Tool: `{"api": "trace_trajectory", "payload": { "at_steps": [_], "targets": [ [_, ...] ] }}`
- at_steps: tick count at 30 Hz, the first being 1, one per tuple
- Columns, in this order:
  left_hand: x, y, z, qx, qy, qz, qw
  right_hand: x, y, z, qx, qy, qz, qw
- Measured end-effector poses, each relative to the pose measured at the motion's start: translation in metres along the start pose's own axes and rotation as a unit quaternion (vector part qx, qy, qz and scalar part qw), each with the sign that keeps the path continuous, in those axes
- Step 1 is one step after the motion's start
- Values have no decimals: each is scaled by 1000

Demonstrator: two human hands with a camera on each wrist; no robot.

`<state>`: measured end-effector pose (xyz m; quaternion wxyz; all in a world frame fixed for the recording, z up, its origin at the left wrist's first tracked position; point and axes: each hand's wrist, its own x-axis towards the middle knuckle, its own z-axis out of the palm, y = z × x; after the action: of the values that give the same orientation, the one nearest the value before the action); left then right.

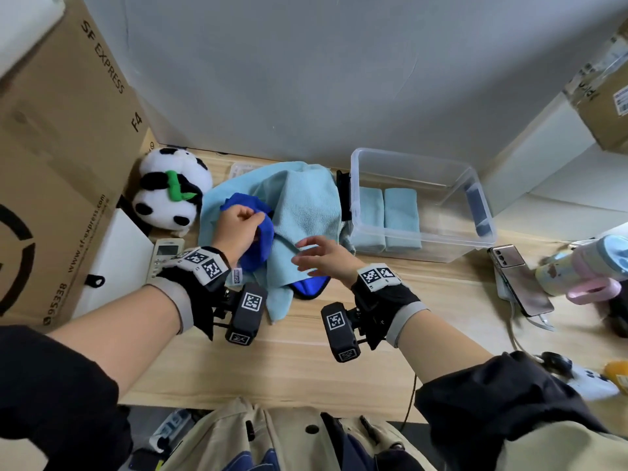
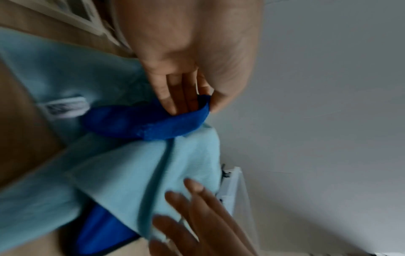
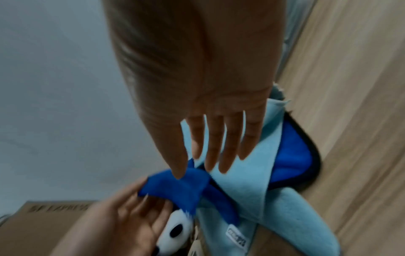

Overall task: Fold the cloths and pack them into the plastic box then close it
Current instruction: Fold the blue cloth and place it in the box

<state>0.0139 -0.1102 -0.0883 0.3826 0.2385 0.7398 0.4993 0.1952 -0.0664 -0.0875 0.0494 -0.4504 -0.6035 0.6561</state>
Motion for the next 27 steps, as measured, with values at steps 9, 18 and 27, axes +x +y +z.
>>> {"api": "trace_trajectory", "payload": {
  "at_steps": [9,18,27],
  "targets": [
    [-35,93,22,-133,-27,104,985,-21,-64,0,-80,160,-251,951],
    [-75,140,55,-138,-151,128,970,-72,-82,-43,-20,239,-300,923],
    [-103,130,97,-100,-275,108,950,-107,-49,-81,-9,270,-278,922]
  ]
}}
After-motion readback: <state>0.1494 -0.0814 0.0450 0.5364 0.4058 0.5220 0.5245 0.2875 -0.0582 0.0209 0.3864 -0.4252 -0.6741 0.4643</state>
